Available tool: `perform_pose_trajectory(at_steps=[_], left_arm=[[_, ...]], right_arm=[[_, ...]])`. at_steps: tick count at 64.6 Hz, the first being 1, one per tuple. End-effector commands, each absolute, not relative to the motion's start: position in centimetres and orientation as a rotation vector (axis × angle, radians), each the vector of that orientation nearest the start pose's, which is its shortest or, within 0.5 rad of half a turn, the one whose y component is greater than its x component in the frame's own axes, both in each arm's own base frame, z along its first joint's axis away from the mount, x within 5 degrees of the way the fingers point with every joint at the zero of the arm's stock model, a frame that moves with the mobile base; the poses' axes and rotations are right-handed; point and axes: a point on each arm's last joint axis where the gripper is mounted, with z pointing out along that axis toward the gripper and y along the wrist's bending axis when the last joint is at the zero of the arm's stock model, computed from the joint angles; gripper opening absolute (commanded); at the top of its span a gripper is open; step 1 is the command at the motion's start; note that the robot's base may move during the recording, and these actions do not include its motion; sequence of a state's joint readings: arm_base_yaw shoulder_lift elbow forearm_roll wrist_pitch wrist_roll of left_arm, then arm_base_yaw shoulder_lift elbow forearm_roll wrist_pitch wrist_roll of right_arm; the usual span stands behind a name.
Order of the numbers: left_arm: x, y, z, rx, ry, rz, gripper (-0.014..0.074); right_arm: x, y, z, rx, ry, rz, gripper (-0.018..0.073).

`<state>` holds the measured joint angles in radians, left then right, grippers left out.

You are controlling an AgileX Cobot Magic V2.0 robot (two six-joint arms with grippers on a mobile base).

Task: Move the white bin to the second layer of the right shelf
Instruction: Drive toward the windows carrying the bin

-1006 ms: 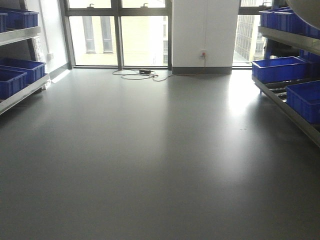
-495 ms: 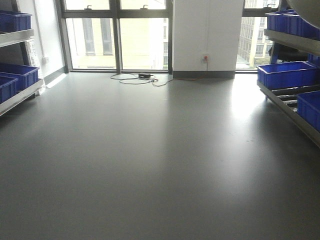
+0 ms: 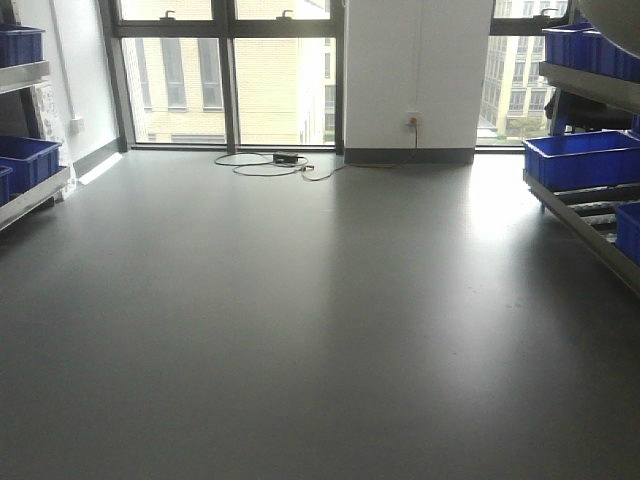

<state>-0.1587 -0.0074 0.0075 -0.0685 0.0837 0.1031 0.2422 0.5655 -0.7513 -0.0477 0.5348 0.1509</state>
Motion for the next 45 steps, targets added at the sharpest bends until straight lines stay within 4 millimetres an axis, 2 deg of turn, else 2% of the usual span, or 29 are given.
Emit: perform_pose_trajectory(at_steps=[1, 45], left_arm=[[5.57, -0.92, 19.94, 0.142, 1.501, -0.11, 0.0085], [5.57, -0.92, 19.94, 0.142, 1.501, -0.11, 0.0085]], right_arm=[[10.47, 2.32, 39.09, -0.1, 1.707, 0.232, 0.0048], [10.47, 2.32, 39.09, -0.1, 1.707, 0.232, 0.0048]])
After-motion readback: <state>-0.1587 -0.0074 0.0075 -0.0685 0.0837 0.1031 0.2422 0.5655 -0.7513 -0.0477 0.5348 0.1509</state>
